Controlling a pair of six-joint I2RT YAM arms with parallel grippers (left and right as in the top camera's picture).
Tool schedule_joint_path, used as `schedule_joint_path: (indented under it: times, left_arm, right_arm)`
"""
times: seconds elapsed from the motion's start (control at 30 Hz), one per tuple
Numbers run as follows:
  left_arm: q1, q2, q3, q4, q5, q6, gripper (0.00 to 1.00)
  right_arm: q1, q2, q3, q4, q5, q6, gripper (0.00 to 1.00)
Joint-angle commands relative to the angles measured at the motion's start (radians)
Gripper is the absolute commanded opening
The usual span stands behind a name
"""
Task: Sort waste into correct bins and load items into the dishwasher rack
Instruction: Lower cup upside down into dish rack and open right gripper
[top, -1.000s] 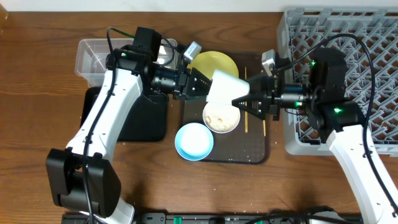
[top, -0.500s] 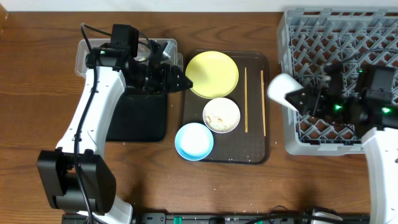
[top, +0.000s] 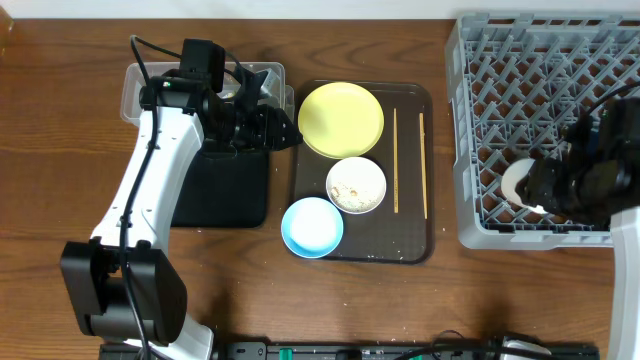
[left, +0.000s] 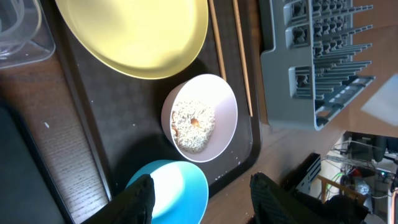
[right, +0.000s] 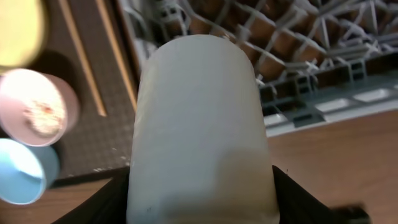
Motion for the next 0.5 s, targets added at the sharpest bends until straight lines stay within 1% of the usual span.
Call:
schedule_joint_path:
  times: [0.0,0.17,0.37,0.43,0.47]
  left_arm:
    - [-0.001,0.0,0.013,-0.01,-0.013,0.007,0.53]
    - [-0.001,0.0,0.013,-0.018,-0.013,0.007,0.53]
    - [-0.002,0.0,0.013,-0.017,-0.013,0.007,0.53]
    - [-0.004,0.0,0.013,-0.017,-0.013,0.007,0.53]
    - [-0.006,0.0,0.013,-0.017,-0.014,0.007,0.53]
  right_arm:
    - [-0.003,0.068,0.011,-0.003,0.051,0.01,0.44]
    - [-0.002,0.172,0.011,-0.027,0.036,-0.014,0.44]
    - [0.021,0.289,0.01,-0.039,0.037,-0.023,0.46]
    - [0.03,0.319,0.01,-0.037,0.037,-0.025,0.52]
    - [0.035,0.335,0.01,-0.032,0.037,-0.024,0.6]
